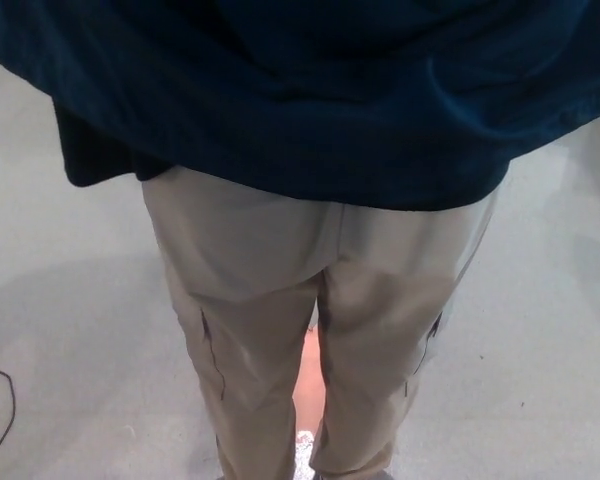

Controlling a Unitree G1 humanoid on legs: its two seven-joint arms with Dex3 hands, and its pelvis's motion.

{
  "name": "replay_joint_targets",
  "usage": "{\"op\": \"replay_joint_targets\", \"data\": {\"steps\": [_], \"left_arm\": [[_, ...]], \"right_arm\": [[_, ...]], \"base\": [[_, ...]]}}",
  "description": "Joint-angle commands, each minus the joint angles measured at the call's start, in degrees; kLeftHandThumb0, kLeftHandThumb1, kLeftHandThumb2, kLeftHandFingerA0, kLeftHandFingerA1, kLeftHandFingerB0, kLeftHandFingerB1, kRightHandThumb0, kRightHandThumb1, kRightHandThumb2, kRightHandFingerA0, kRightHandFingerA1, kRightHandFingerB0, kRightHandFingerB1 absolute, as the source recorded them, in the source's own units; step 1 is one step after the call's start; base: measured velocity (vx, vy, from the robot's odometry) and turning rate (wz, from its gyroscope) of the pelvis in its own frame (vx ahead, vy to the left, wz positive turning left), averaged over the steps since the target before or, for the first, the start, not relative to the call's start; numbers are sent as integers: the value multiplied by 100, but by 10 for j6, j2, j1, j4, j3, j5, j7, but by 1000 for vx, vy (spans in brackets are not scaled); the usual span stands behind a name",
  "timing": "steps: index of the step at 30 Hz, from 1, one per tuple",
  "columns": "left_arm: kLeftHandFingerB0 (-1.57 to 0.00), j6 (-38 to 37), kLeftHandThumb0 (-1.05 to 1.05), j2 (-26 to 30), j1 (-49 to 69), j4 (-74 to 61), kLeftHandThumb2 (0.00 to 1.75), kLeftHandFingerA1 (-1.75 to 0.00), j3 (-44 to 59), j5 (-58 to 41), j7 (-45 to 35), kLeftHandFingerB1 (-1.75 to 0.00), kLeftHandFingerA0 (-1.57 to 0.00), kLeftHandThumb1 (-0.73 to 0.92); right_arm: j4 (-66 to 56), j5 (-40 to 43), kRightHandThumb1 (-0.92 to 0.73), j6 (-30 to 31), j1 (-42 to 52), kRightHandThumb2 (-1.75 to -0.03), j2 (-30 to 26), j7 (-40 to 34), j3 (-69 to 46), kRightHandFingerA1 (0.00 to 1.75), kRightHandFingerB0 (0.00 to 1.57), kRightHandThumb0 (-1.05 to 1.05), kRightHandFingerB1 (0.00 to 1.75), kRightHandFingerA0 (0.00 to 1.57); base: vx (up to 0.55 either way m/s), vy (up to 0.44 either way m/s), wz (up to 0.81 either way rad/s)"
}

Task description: A person hands a coat to the robot and the robot grabs it with both hands and holds it while the person wears the coat.

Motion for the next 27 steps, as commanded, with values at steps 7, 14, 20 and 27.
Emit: {"op": "replay_joint_targets", "data": {"steps": [7, 14, 20, 27], "left_arm": [[-12, 66, -72, -1, 403, -405, 108, -31, 238, -89, -97, -31, -2, 78], [-7, 60, -70, -76, 582, -573, 105, -31, 347, -114, -126, -28, -5, 76], [-6, 48, -69, -148, 713, -680, 103, -43, 400, -122, -130, -33, -4, 73], [0, -11, -33, -245, 896, -776, 114, -51, 438, -151, -116, -48, -1, 61]], "right_arm": [[-388, 174, -63, 67, 324, -98, 32, 62, -161, 38, 10, -75, 32, 1], [-556, 200, -57, 75, 465, -110, 62, 69, -212, 49, 0, -35, 49, 0], [-677, 201, -55, 95, 577, -109, 94, 74, -248, 51, 0, -36, 50, 0], [-787, 246, -56, 95, 729, -95, 155, 77, -255, 52, 0, -73, 35, 4]], "base": [[0, 0, 0], [0, 0, 0], [0, 0, 0], [0, 0, 0]]}}
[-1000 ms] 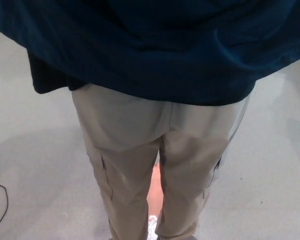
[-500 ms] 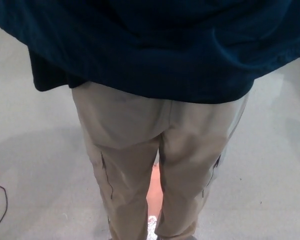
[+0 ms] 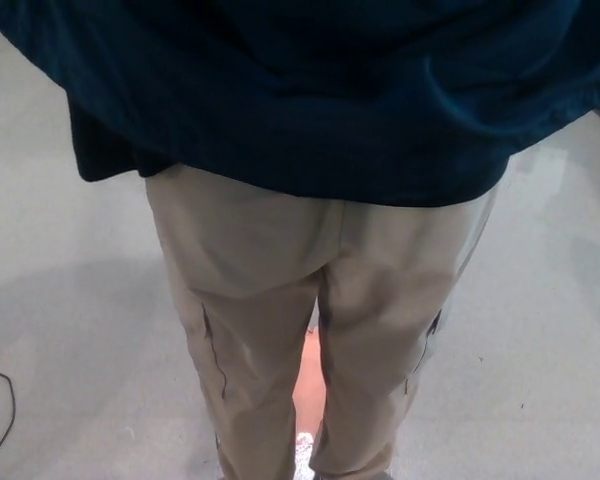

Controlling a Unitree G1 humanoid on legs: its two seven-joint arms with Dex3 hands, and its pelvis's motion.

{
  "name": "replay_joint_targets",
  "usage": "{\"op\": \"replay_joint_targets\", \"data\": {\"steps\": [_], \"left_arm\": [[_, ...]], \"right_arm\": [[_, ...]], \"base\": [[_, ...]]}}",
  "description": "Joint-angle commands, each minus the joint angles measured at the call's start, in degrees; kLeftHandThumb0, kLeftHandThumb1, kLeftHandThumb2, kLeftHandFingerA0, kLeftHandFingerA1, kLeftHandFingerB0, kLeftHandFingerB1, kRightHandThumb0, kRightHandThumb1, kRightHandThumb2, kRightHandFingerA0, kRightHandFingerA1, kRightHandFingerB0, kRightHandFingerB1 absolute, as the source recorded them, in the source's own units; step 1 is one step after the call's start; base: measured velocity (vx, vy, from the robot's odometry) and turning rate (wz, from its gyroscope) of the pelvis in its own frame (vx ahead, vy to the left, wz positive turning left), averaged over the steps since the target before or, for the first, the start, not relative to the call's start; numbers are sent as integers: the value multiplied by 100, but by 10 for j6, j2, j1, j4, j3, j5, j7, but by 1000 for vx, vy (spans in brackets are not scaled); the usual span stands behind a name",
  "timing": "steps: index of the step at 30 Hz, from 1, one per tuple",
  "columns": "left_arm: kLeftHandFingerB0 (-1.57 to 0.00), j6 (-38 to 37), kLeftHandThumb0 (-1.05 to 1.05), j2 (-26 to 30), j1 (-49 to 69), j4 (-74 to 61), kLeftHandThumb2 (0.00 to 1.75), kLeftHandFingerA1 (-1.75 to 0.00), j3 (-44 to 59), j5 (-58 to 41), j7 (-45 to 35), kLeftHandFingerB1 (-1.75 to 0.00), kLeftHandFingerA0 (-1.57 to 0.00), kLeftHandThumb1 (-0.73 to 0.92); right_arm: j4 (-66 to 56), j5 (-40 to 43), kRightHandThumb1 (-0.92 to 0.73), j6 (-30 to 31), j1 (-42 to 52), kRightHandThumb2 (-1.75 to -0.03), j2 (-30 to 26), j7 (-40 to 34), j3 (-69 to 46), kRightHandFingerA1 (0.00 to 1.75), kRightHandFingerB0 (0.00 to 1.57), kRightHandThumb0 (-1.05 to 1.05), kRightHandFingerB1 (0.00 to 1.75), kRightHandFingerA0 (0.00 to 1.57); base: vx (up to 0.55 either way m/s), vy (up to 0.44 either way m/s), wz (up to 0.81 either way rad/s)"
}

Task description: A person hands a coat to the robot and the robot grabs it with both hands and holds it while the person wears the coat.

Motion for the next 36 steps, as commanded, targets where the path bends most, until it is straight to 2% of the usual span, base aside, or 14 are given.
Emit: {"op": "replay_joint_targets", "data": {"steps": [1, 4, 5, 10, 11, 13, 17, 20, 21, 23, 24, 28, 32, 36], "left_arm": [[0, -39, -33, -161, 313, -195, 113, -51, 107, -89, -34, -48, -1, 60], [-8, -69, -69, -192, 393, -216, 101, -39, 99, -116, -38, -36, -2, 67], [0, -94, -34, -211, 422, -215, 110, -51, 85, -121, -22, -47, -2, 56], [0, -179, -33, -278, 582, -204, 113, -53, 31, -67, 24, -48, -3, 61], [-16, -187, -61, -286, 605, -202, 65, -38, 24, -62, 26, -30, -8, 84], [0, -206, -34, -300, 643, -195, 111, -54, 11, -55, 32, -48, -4, 58], [0, -247, -33, -320, 702, -176, 112, -55, 7, -42, 50, -48, -5, 60], [0, -274, -33, -330, 729, -150, 111, -55, 5, -32, 66, -48, -6, 58], [-23, -291, -62, -335, 745, -133, 64, -48, 4, -20, 78, -30, -14, 84], [-23, -304, -63, -342, 776, -120, 64, -48, 1, -12, 79, -29, -13, 84], [-23, -308, -63, -344, 799, -109, 66, -49, -5, 9, 82, -30, -17, 86], [-28, -329, -61, -346, 849, -64, 65, -48, -26, 65, 106, -33, -24, 84], [-21, -322, -65, -344, 891, -1, 100, -59, -74, 140, 151, -46, -32, 66], [-34, -287, -59, -316, 896, 73, 63, -47, -133, 230, 246, -34, -41, 78]], "right_arm": [[-238, 118, -56, 54, 276, -95, 104, 39, -64, 52, 0, -73, 31, 4], [-285, 105, -59, 57, 356, -97, 135, 42, -70, 49, 0, -74, 28, 0], [-302, 89, -76, 50, 390, -63, 157, 36, -68, 45, 8, -69, 27, 13], [-323, 82, -81, -43, 579, -68, 237, 35, -51, 42, 9, -67, 21, 10], [-322, 75, -82, -58, 598, -66, 244, 34, -48, 45, 7, -64, 21, 10], [-322, 67, -65, -82, 640, -95, 258, 35, -44, 52, 3, -70, 29, 7], [-312, 54, -84, -143, 719, -66, 292, 25, -20, 59, 8, -65, 24, 9], [-293, 36, -84, -183, 760, -65, 314, 13, 2, 63, 8, -65, 24, 10], [-276, 28, -84, -211, 792, -68, 318, 16, 12, 60, 7, -61, 20, 8], [-258, 24, -84, -246, 830, -67, 327, 16, 25, 61, 8, -60, 23, 9], [-238, 11, -61, -273, 862, -112, 336, 13, 37, 54, 0, -34, 51, 2], [-168, -27, -82, -352, 936, -65, 358, 0, 57, 56, 11, -59, 25, 19], [-94, -72, -66, -400, 1008, -92, 373, -8, 83, 58, 7, -62, 41, 24], [-16, -134, -70, -438, 1045, -94, 384, -30, 82, 57, 10, -65, 43, 28]], "base": [[0, 0, 0], [0, 0, 0], [0, 0, 0], [0, 0, 0], [0, 0, 0], [0, 0, 0], [0, 0, 0], [0, 0, 0], [0, 0, 0], [0, 0, 0], [0, 0, 0], [0, 0, 0], [0, 0, 0], [0, 0, 0]]}}
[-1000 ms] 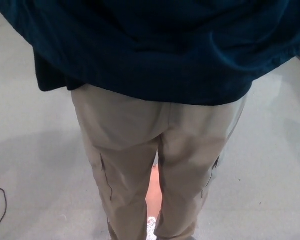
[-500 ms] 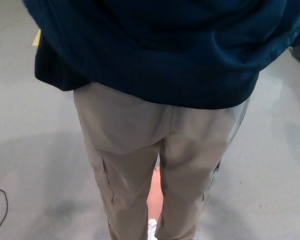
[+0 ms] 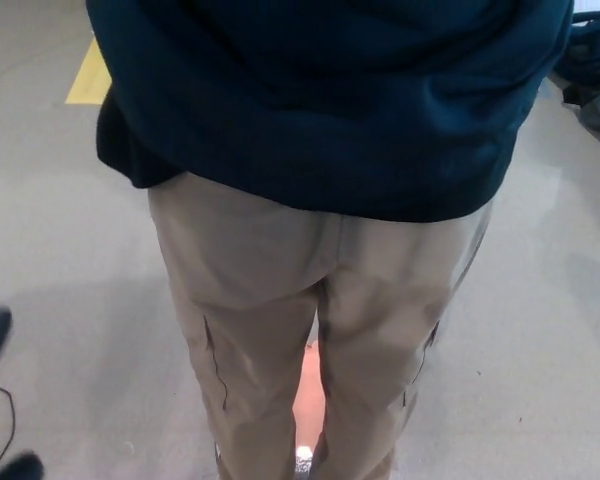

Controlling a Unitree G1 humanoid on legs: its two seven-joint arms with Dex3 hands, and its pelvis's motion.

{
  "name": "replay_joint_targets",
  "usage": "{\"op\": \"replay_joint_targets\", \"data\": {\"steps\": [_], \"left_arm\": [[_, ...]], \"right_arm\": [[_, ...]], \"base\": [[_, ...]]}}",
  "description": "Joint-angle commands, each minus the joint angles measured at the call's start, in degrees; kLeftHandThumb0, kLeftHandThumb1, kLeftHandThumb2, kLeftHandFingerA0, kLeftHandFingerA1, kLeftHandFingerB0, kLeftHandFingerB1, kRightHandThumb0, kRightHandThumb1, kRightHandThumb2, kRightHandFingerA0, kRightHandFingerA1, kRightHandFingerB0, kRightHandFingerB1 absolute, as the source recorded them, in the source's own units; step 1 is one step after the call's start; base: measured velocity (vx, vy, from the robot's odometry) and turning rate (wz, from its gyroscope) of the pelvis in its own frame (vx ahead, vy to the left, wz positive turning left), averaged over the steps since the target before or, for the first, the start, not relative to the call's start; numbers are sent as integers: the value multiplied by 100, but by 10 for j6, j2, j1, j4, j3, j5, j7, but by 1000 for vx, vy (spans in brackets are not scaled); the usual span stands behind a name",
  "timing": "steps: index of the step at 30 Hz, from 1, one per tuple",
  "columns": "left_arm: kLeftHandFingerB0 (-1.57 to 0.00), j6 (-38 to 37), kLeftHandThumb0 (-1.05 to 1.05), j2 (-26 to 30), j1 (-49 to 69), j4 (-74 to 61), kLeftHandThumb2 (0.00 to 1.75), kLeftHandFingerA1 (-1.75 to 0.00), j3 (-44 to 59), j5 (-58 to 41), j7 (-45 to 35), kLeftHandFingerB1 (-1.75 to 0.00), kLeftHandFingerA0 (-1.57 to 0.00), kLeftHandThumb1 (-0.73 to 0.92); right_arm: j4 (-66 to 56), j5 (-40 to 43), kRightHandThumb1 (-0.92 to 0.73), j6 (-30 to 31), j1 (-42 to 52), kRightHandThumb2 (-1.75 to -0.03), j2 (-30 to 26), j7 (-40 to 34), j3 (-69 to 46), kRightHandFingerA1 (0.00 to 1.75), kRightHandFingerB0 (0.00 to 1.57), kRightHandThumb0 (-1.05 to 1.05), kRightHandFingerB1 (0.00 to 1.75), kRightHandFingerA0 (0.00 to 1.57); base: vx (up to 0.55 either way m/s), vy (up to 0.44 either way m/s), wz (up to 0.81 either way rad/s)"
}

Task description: A person hands a coat to the robot and the robot grabs it with both hands and holds it while the person wears the coat.

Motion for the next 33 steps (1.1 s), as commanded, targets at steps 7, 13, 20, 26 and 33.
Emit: {"op": "replay_joint_targets", "data": {"steps": [7, 13, 20, 26, 33], "left_arm": [[-34, -15, -63, 59, 41, 262, 65, -46, -182, 266, 228, -36, -42, 70], [-35, 46, -62, 65, -49, 296, 64, -45, -215, 267, 189, -34, -43, 80], [-19, 128, -65, 50, -110, 306, 107, -57, -253, 274, 63, -45, -36, 70], [-32, 169, -70, 47, -191, 362, 69, -42, -276, 280, 58, -34, -41, 82], [-37, 186, -70, 54, -247, 406, 70, -43, -295, 279, 81, -35, -42, 82]], "right_arm": [[249, -261, -65, -247, 154, -92, 29, -86, 39, 55, 15, -62, 44, 30], [272, -323, -68, -181, 88, -94, 8, -111, 75, 55, 15, -63, 44, 30], [276, -435, -68, -20, 31, -87, -12, -85, 133, 47, 16, -59, 42, 28], [290, -488, -83, 73, -40, -63, -28, -34, 161, 36, 21, -55, 31, 35], [281, -495, -70, 123, -79, -87, -41, 10, 174, 45, 20, -61, 42, 29]], "base": [[0, 0, 0], [0, 0, 0], [0, 0, 0], [0, 0, 0], [0, 0, 0]]}}
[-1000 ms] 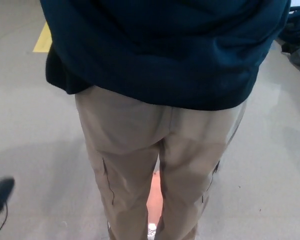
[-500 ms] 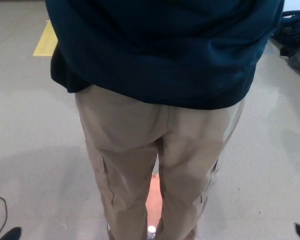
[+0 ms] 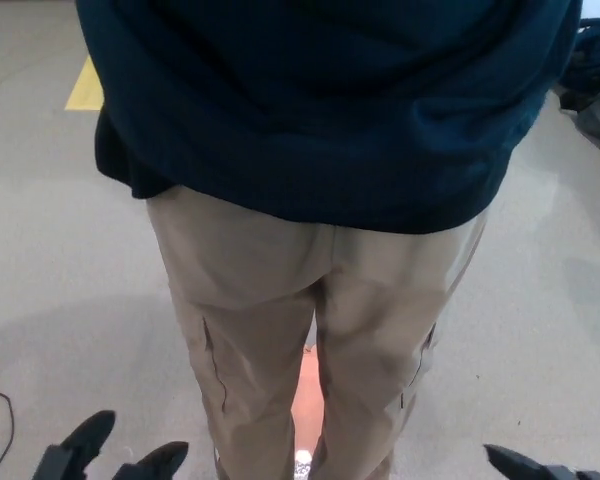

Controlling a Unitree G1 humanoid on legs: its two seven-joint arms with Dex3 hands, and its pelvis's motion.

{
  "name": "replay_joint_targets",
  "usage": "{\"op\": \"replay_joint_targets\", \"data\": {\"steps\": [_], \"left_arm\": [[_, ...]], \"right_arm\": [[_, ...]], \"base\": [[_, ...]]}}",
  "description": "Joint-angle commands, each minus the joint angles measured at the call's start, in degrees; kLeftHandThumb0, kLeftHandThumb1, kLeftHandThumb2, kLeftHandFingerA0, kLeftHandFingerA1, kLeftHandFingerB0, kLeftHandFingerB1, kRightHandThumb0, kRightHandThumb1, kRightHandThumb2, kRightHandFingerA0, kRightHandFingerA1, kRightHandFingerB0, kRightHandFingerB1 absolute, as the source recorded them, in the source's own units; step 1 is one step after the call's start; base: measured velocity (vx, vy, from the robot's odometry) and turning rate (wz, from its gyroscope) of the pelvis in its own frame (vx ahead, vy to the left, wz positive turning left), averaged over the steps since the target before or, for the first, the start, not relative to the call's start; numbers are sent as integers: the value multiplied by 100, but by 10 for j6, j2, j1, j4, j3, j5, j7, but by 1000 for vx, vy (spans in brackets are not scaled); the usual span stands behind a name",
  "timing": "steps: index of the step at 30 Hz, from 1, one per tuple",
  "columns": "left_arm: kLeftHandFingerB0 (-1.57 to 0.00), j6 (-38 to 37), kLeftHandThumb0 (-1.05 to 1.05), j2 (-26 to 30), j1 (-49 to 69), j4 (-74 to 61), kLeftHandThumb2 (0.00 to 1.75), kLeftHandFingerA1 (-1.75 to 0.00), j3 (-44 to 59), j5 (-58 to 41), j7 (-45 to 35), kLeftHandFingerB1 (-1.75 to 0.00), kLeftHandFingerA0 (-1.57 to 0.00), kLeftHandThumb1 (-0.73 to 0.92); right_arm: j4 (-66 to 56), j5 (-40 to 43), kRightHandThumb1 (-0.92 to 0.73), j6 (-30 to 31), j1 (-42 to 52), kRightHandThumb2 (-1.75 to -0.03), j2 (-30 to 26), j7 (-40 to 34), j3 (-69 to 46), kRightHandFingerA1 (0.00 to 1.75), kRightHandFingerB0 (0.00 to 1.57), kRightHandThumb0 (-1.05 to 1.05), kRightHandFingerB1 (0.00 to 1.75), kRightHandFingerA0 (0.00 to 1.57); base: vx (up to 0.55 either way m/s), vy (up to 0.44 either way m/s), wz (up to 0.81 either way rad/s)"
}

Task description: A person hands a coat to the robot and the robot grabs it with both hands and holds it while the person wears the coat.

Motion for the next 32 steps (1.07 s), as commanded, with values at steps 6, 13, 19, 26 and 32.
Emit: {"op": "replay_joint_targets", "data": {"steps": [6, 13, 19, 26, 32], "left_arm": [[-35, 94, -65, 52, -105, 110, 109, -57, -60, 67, 12, -49, -44, 75], [-50, 116, -64, 51, -120, 114, 109, -57, -68, 43, 36, -54, -46, 74], [-54, 118, -59, 71, -126, 119, 66, -38, -85, 33, 46, -36, -49, 85], [-48, 131, -58, 79, -95, 117, 66, -36, -116, 30, 53, -34, -45, 85], [-47, 137, -59, 87, -48, 110, 66, -36, -133, 33, 73, -34, -45, 85]], "right_arm": [[33, -212, -83, 171, -89, -65, -62, 39, 54, 35, 27, -57, 33, 37], [32, -209, -85, 199, -114, -66, -82, 38, 75, 34, 29, -56, 32, 37], [44, -207, -69, 215, -132, -102, -99, 10, 103, 52, 21, -57, 46, 35], [35, -199, -70, 220, -93, -103, -128, -10, 121, 52, 22, -56, 46, 36], [36, -198, -71, 216, -46, -104, -142, -39, 139, 52, 22, -55, 46, 36]], "base": [[0, 0, 0], [0, 0, 0], [0, 0, 0], [0, 0, 0], [0, 0, 0]]}}
